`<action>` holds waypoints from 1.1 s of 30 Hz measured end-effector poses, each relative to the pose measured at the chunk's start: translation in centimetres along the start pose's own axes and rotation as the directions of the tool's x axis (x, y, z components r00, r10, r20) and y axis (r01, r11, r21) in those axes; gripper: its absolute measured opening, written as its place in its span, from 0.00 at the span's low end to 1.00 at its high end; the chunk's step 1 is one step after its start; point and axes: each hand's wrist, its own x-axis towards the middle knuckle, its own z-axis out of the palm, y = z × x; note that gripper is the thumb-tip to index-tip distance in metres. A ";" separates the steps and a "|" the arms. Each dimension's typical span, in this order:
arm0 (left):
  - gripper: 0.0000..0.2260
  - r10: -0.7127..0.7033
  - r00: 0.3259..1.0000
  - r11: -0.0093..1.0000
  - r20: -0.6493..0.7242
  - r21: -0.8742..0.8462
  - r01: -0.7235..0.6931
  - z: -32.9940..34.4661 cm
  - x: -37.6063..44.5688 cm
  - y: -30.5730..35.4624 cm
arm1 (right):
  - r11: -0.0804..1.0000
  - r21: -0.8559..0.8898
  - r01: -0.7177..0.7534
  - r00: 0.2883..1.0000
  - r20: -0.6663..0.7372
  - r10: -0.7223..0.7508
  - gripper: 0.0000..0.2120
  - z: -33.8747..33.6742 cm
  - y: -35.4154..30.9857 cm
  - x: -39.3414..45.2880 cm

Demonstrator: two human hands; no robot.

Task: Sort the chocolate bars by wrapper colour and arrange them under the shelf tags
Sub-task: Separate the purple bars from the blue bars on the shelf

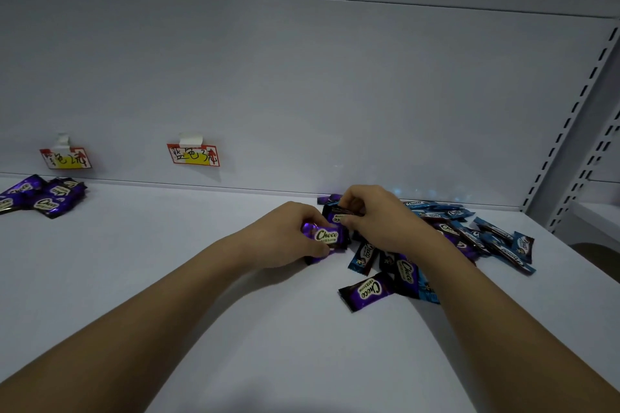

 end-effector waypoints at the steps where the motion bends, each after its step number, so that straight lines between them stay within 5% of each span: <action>1: 0.07 -0.018 1.000 0.998 -0.007 -0.058 0.018 -0.3 0.1 -0.2 | 1.000 0.028 -0.004 1.000 -0.007 0.004 0.04 0.0 0.0 0.0; 11: 0.02 -0.138 0.990 0.774 0.037 -0.620 0.131 -1.6 0.2 -1.3 | 0.967 0.249 -0.051 0.998 -0.017 0.057 0.05 -0.1 -0.6 -0.1; 19: 0.10 -0.221 0.975 0.691 0.028 -0.701 0.176 -1.7 0.7 -1.6 | 0.864 0.478 -0.157 0.986 0.020 0.167 0.05 0.0 -0.7 0.1; 33: 0.10 -0.251 0.929 0.791 -0.273 -0.611 0.034 -2.4 -0.4 -2.7 | 0.709 0.691 -0.142 0.982 0.011 0.186 0.07 0.3 -3.0 -1.4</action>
